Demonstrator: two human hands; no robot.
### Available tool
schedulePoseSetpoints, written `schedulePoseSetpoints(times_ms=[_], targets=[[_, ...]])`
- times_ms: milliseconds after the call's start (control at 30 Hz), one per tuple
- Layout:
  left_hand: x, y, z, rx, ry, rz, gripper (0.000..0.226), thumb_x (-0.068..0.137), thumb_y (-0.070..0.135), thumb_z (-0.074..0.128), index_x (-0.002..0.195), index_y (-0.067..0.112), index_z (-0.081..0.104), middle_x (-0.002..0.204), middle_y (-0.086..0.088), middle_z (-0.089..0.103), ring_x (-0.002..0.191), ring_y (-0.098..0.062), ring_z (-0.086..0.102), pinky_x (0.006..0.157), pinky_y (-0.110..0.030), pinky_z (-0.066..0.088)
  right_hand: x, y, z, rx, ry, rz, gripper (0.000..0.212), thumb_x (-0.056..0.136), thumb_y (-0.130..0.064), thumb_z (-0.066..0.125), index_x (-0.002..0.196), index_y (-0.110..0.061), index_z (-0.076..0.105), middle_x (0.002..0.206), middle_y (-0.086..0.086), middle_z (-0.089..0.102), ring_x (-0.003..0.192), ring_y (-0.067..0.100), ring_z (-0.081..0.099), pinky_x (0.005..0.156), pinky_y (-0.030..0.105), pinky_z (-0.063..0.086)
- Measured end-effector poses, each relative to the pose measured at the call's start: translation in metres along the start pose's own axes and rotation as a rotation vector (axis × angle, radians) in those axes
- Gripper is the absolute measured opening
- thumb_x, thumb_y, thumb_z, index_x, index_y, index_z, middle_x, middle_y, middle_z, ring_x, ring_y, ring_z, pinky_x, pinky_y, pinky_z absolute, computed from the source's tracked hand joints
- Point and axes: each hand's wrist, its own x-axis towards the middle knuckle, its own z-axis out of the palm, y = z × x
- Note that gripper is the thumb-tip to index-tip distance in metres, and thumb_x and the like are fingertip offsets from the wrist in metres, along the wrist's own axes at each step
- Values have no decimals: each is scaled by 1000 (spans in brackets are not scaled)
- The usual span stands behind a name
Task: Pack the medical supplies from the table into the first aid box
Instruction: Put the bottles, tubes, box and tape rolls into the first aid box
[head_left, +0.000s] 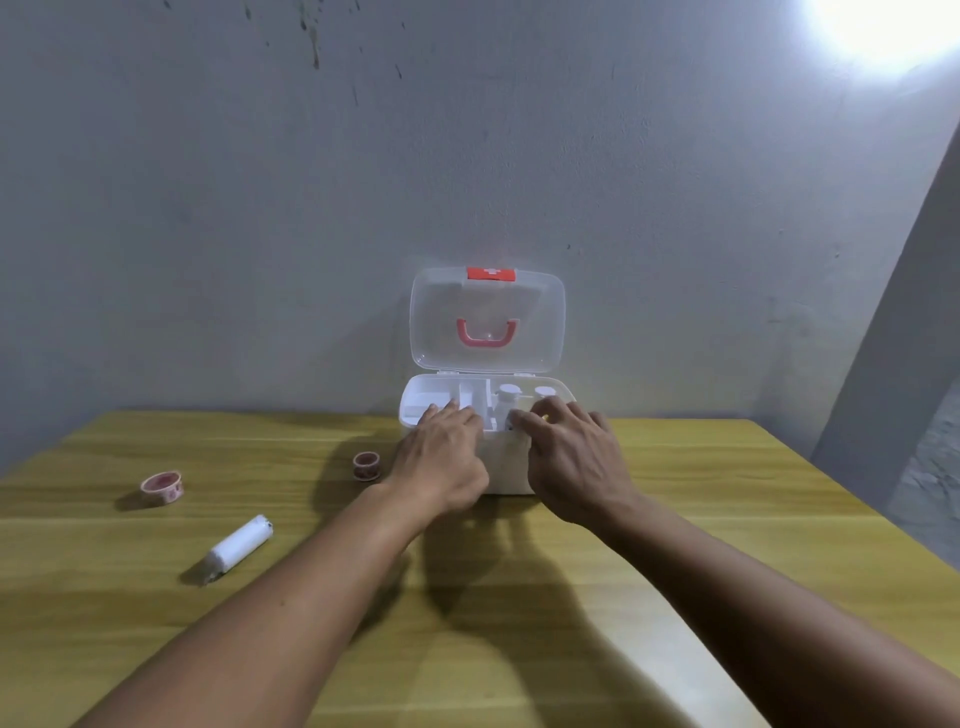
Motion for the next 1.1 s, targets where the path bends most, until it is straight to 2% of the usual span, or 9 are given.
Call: schedulePoseSetpoints(times_ms=[133, 233, 433, 600, 700, 767, 867, 1000, 1100], targets=[[0, 0, 0, 24, -8, 14, 33, 79, 1, 40, 109, 8, 52, 131, -8, 51, 148, -23, 20, 123, -35, 8, 1, -1, -9, 5, -131, -15, 66, 71, -18, 25, 130, -32, 51, 132, -1, 51, 116, 26, 45, 92, 40, 33], [-3, -2, -2, 43, 20, 30, 46, 79, 2, 39, 125, 5, 46, 149, -8, 39, 150, -23, 12, 123, -38, 5, 1, 2, -12, 139, -106, 18, 73, 69, -13, 24, 136, -27, 47, 137, -1, 50, 119, 24, 43, 94, 38, 36], [-16, -24, -9, 105, 98, -64, 64, 84, 10, 42, 146, 6, 29, 161, -7, 20, 151, -22, 5, 123, -44, 2, 2, 11, -9, 262, 98, 285, 50, 82, 1, 45, 131, -6, 49, 135, 12, 51, 121, 31, 46, 99, 37, 37], [-33, -34, -16, 86, 79, -120, 69, 86, 12, 42, 151, 8, 20, 163, -6, 11, 152, -20, 4, 123, -44, 2, -16, -15, 1, 38, 97, -113, 54, 68, 0, 47, 121, -4, 59, 128, 14, 61, 120, 34, 53, 99, 44, 44], [-50, -47, -22, 94, 95, -186, 60, 84, 15, 44, 143, 9, 35, 159, -7, 25, 150, -23, 15, 122, -43, 11, -19, -31, 4, -56, -10, -177, 67, 67, -6, 47, 133, -4, 50, 138, 13, 54, 130, 30, 46, 109, 48, 33], [-66, -61, -28, 133, 139, -216, 40, 79, 19, 46, 118, 15, 56, 140, -7, 51, 138, -27, 37, 114, -38, 29, -20, -35, 7, -88, -76, -177, 69, 69, -6, 50, 138, -4, 44, 143, 13, 49, 135, 29, 40, 114, 49, 24], [-94, -82, -43, 186, 49, -399, 36, 80, 32, 51, 110, 16, 65, 120, -10, 65, 116, -31, 55, 94, -35, 45, -22, -36, 12, -150, -79, -184, 62, 63, -8, 51, 125, -2, 57, 136, 16, 55, 130, 33, 46, 110, 52, 30], [-125, -102, -50, 85, -76, -584, 45, 78, 52, 58, 92, 9, 60, 112, -14, 68, 107, -33, 61, 77, -34, 46, -24, -39, 15, -147, -81, -177, 53, 59, -7, 50, 110, -1, 65, 132, 21, 57, 125, 37, 51, 105, 53, 39], [-141, -100, -52, -10, -166, -636, 82, 59, 74, 57, 117, 16, 60, 136, -2, 58, 121, -25, 55, 91, -36, 47, -24, -41, 15, -136, -68, -166, 50, 57, -2, 60, 106, -1, 65, 132, 23, 56, 125, 39, 51, 104, 54, 40]])
